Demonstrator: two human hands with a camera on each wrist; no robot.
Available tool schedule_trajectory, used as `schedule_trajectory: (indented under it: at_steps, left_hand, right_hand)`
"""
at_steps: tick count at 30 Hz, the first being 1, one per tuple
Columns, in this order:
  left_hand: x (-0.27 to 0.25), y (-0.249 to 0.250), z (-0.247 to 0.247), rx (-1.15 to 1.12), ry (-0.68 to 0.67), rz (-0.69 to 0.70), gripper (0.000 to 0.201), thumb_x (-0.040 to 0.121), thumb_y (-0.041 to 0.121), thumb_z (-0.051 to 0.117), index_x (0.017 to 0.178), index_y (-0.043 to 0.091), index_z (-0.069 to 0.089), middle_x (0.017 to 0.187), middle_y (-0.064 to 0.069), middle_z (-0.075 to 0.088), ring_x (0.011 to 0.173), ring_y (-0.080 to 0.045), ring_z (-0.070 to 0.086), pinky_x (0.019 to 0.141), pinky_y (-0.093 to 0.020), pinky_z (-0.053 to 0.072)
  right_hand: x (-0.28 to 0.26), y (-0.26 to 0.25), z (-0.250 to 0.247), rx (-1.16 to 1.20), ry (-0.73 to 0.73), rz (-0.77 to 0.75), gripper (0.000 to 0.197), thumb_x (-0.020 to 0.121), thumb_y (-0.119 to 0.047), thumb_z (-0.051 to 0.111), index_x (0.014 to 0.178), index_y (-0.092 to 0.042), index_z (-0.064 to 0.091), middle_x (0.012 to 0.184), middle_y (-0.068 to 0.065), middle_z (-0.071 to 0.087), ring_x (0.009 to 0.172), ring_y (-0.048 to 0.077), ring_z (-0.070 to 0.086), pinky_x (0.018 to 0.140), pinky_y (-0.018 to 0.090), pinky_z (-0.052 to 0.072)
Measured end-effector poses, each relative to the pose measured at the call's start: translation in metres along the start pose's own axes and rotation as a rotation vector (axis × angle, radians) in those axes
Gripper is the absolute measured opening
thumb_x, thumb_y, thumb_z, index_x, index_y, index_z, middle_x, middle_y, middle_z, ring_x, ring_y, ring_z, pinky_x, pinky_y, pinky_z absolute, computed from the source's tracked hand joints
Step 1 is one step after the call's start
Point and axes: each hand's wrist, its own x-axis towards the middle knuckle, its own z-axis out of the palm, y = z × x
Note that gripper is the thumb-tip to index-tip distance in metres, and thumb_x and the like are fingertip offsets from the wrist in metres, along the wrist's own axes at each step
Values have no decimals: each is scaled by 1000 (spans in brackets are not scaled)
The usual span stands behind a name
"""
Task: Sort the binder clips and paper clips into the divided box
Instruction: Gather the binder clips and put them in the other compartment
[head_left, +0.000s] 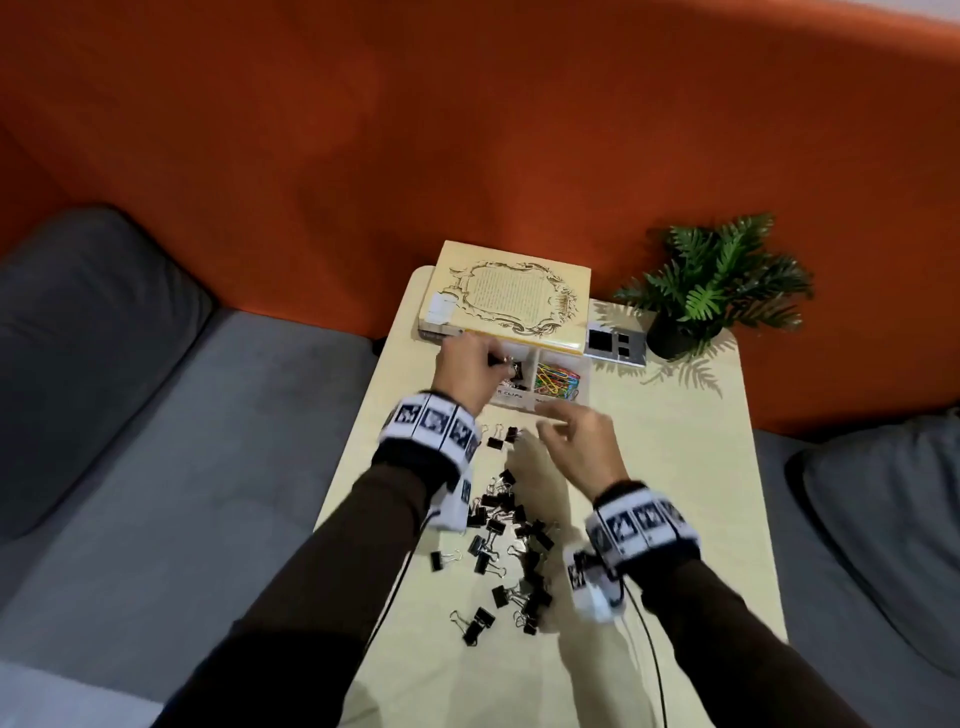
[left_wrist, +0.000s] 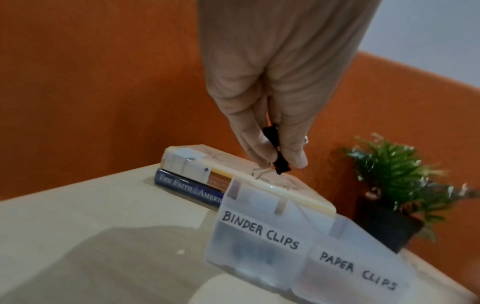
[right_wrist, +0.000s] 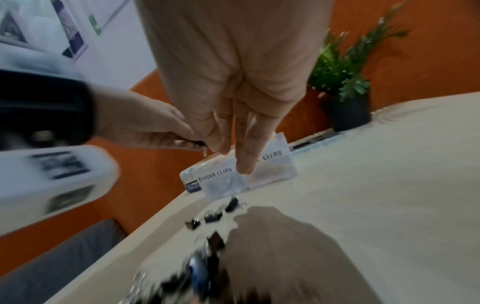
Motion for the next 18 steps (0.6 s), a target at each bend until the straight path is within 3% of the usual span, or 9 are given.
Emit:
schedule_trajectory:
  at_steps: [3, 6, 9, 11, 13, 15, 18]
  left_hand:
    - [25, 15, 7, 138, -112, 49, 27, 79, 13, 76, 103, 4, 73, 103, -13, 75, 94, -26, 69, 90, -33, 56]
    - [33, 17, 8, 313, -192, 76, 35, 79, 9, 73, 113, 3, 65, 109, -14, 69, 101, -31, 65, 87, -37, 56]
    - [23, 2, 15, 420, -237, 68, 19, 88, 1, 57, 104, 1, 65, 105, -16, 68, 99, -30, 65, 87, -37, 56]
    - [4, -14, 26, 534, -377, 66, 22, 90, 2, 52, 107, 0, 66, 110, -16, 67, 104, -30, 65, 92, -38, 55]
    - [-12, -32, 36, 636, -470, 153, 28, 90, 2, 50, 114, 5, 65, 118, -14, 65, 110, -30, 61, 95, -37, 52]
    - [-24, -48, 39, 714, -516, 256, 35, 90, -1, 44, 119, 9, 61, 121, -14, 63, 112, -32, 59, 94, -38, 48]
    - [-39, -64, 35, 704, -503, 247, 34, 92, 2, 40, 122, 8, 56, 129, -13, 56, 112, -35, 55, 93, -39, 46]
  right_hand:
    - [-36, 16, 5, 22, -60, 88, 21, 87, -11, 55, 105, -10, 65, 108, 9, 70, 86, 17, 65, 82, 32, 54]
    - [-50, 29, 8, -68, -127, 83, 22, 86, -9, 51, 103, -11, 66, 107, 11, 71, 93, 22, 65, 80, 27, 48]
    - [-43, 30, 15, -175, -205, 14, 26, 91, -13, 47, 114, -7, 58, 118, 15, 64, 108, 29, 58, 90, 32, 44]
    - [-28, 24, 24, -224, -220, -58, 34, 91, -16, 47, 124, -7, 48, 129, 16, 55, 118, 30, 50, 99, 35, 40]
    - [-13, 19, 32, -284, -306, -91, 52, 85, -8, 52, 135, -10, 34, 144, 13, 39, 130, 29, 36, 108, 38, 33]
    - [-1, 19, 36, -399, -404, -113, 68, 79, -3, 58, 138, -13, 26, 151, 8, 28, 134, 28, 28, 107, 45, 36]
    - [-3, 26, 35, -480, -427, -121, 56, 83, -6, 53, 135, -15, 32, 150, 5, 30, 132, 28, 32, 102, 48, 40]
